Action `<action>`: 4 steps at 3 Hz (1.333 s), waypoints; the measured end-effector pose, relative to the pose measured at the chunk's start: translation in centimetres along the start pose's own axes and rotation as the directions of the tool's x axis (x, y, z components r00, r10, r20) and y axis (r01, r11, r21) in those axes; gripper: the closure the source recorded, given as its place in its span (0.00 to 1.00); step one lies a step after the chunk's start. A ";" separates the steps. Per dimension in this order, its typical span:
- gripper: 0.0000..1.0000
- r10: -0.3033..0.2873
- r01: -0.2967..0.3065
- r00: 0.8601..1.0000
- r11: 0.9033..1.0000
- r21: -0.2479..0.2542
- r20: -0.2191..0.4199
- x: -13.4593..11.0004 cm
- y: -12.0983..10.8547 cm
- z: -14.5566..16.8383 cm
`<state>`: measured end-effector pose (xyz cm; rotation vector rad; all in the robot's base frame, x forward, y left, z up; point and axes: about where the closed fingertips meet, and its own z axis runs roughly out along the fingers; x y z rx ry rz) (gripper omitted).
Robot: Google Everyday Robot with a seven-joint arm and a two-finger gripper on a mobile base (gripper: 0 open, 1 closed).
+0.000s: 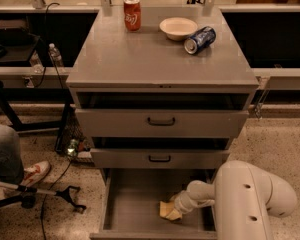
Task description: Pick sponge from bottom drawer and place on counter
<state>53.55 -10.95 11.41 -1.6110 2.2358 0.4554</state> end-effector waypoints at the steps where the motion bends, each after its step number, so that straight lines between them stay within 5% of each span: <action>1: 0.95 0.003 -0.003 1.000 1.000 -0.003 0.019 -0.2 -0.3 -0.1; 2: 1.00 -0.016 0.016 0.996 1.000 -0.004 0.089 -1.0 -0.2 -2.0; 3: 1.00 -0.065 0.069 0.965 0.998 -0.004 0.255 -2.6 0.8 -7.7; 4: 1.00 -0.065 0.069 0.965 0.998 -0.004 0.255 -2.6 0.8 -7.7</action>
Offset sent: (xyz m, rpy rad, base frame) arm 0.0015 -0.0151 0.1158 0.3538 -0.1543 0.0677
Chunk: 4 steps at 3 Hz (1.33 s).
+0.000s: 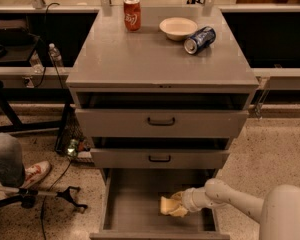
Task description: Pick sponge from bottom drawer and place on counter
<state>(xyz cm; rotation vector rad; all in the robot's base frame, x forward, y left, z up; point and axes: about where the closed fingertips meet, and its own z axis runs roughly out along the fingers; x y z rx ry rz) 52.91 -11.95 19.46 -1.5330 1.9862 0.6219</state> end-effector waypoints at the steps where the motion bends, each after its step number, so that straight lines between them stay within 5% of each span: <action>1: 1.00 -0.030 0.030 1.000 1.000 0.009 0.005 -1.3 0.0 -0.9; 3: 1.00 -0.174 0.171 0.985 0.982 0.082 0.024 -7.2 0.2 -6.9; 4: 1.00 -0.258 0.260 0.966 0.957 0.126 -0.029 -10.8 0.0 -10.9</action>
Offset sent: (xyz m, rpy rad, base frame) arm 0.0057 0.0080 0.1128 -0.0138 -0.2135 0.0801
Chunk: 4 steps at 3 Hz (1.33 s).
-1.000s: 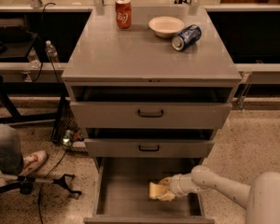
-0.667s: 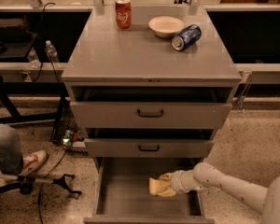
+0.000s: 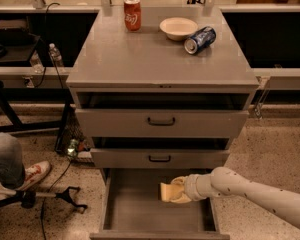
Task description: Pick sponge from bottom drawer and place on counter
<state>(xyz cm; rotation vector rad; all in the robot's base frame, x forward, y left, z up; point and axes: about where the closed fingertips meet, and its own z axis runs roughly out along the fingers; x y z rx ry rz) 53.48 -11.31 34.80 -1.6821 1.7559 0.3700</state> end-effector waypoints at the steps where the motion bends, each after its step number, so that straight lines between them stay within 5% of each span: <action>1: 1.00 0.000 0.000 1.000 1.000 0.000 0.000 0.0 0.0 0.0; 3: 1.00 -0.029 0.031 0.999 0.996 0.087 -0.021 -2.0 -0.9 -4.9; 4: 1.00 -0.079 0.086 0.996 0.983 0.163 -0.052 -4.6 -1.4 -9.9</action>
Offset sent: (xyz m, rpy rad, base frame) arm -0.0004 -0.0158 0.0363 -0.0023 -0.0637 -0.0310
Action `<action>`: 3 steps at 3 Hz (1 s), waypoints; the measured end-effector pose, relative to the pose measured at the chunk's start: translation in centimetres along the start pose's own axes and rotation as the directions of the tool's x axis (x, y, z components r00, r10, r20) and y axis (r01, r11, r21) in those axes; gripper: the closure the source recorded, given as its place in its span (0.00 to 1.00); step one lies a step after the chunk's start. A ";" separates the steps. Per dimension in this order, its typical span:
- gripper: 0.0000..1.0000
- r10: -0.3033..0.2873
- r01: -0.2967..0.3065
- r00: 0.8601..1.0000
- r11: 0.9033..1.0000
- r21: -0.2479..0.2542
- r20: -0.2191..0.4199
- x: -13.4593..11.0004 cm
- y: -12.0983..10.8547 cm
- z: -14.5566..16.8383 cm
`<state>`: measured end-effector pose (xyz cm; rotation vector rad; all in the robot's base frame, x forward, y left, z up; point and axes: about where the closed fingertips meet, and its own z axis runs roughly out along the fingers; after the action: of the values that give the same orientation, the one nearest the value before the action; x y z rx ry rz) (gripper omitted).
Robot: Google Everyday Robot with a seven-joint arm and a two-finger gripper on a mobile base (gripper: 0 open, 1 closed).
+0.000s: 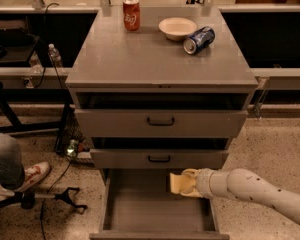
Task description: Pick sponge from bottom drawer and place on counter
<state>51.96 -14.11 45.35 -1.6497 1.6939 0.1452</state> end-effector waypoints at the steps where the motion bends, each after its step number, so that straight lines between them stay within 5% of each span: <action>1: 1.00 -0.109 0.115 0.991 0.991 0.070 -0.076 -3.9 -2.9 -5.8; 3: 1.00 -0.099 0.105 0.993 0.990 0.098 -0.062 -3.6 -4.6 -7.1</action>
Offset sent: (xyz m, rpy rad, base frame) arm -0.0049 -0.0038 0.0589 -0.0816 -0.0877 0.0046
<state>52.63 -15.92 54.31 -1.6743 1.6279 -0.0373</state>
